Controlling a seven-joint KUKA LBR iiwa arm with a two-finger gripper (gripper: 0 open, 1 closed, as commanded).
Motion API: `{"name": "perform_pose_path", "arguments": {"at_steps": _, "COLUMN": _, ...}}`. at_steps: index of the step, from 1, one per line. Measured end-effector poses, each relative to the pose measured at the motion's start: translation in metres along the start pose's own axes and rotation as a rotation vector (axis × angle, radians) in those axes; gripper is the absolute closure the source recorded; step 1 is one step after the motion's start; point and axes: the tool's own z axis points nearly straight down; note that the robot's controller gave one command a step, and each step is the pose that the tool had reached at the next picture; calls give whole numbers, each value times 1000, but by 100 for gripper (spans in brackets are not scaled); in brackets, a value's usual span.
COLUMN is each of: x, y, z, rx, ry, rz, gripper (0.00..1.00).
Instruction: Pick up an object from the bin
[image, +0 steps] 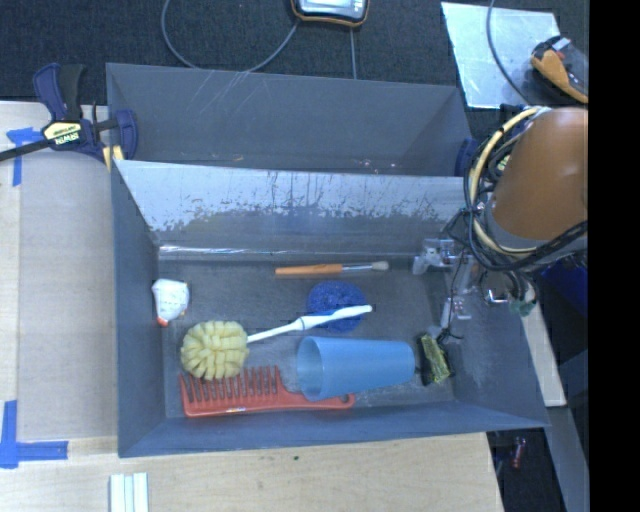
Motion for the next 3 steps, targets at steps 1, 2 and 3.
{"name": "perform_pose_path", "arguments": {"at_steps": 1, "x": -2, "y": 1, "z": -4, "rx": 1, "ry": -9, "rz": -3, "gripper": 0}}
{"name": "perform_pose_path", "arguments": {"at_steps": 2, "x": -18, "y": 35, "z": 35, "rx": -1, "ry": -6, "rz": -63, "gripper": 0}}
{"name": "perform_pose_path", "arguments": {"at_steps": 3, "x": -6, "y": 36, "z": 23, "rx": 3, "ry": -13, "rz": -45, "gripper": 0}}
